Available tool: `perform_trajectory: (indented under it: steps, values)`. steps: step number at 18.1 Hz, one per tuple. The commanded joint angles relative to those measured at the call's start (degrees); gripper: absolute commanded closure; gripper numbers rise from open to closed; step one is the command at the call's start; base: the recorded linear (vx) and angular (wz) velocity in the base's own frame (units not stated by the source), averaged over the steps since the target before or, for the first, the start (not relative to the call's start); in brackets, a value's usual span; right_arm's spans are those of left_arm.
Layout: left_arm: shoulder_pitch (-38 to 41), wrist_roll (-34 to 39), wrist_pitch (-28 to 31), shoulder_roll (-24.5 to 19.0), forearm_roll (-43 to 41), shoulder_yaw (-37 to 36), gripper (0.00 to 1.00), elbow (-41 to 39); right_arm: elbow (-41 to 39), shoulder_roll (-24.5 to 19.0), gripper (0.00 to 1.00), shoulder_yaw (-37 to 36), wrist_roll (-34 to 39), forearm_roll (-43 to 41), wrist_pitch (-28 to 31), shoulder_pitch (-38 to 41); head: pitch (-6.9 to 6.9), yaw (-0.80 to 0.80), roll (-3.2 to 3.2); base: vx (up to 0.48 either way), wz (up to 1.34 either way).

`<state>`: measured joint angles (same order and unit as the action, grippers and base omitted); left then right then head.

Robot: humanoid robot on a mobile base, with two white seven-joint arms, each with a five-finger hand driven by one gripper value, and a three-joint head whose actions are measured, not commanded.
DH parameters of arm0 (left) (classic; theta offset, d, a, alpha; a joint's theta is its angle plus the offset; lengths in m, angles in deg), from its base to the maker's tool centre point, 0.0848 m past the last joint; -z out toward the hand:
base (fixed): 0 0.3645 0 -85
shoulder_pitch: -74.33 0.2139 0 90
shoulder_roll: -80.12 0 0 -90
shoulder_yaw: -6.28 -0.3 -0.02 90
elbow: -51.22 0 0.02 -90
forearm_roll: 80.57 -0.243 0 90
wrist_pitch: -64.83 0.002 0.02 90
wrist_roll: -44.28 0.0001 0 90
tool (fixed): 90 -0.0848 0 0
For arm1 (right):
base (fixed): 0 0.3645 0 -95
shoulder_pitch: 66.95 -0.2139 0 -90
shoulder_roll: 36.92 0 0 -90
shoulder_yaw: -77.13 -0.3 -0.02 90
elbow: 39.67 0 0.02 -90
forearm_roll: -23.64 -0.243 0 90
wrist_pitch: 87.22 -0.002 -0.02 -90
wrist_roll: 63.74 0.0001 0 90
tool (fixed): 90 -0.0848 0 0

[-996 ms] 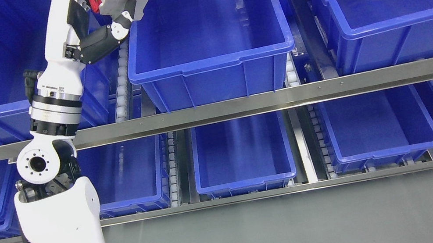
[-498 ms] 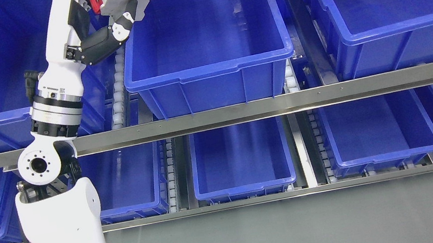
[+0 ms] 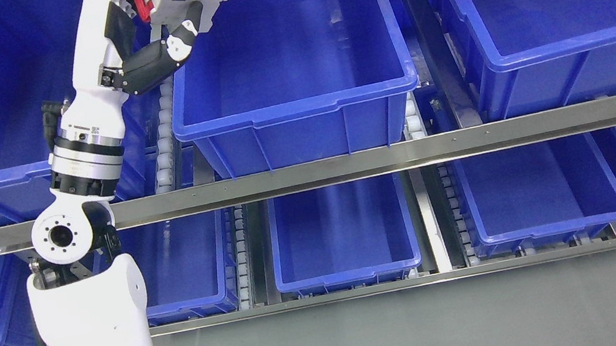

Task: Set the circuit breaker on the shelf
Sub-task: 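Carry the held breaker toward the shelf of blue bins, then lower the left hand with the breaker into the upper blue bin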

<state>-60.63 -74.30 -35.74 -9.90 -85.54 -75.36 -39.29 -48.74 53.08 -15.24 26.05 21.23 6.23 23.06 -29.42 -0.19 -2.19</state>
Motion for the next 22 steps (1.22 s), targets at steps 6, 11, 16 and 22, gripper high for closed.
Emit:
perform_trajectory:
  steps: [6, 11, 16, 22]
  values:
    - [2.86, 0.01, 0.81, -0.98, -5.84, -2.65, 0.88, 2.09, -0.07, 1.0, 0.0, 0.0, 0.04, 0.04, -0.72, 0.96, 0.0, 0.0, 0.0, 0.032, 0.0]
    - [-0.82, -0.07, 2.48, -0.98, -7.85, -2.3, 0.88, 5.33, 0.02, 1.0, 0.0, 0.0, 0.04, 0.04, -0.72, 0.96, 0.0, 0.0, 0.0, 0.032, 0.0]
    - [-11.36, -0.25, 3.01, -0.98, -12.23, -2.74, 0.88, 15.6, 0.02, 1.0, 0.0, 0.0, 0.04, -0.05, -0.72, 0.96, 0.0, 0.0, 0.0, 0.03, 0.0]
    - [-18.58, -0.51, 3.19, -4.89, -17.61, -2.91, 0.88, 29.75, 0.02, 1.0, 0.0, 0.0, 0.04, -0.05, -0.72, 0.96, 0.0, 0.0, 0.0, 0.034, 0.0]
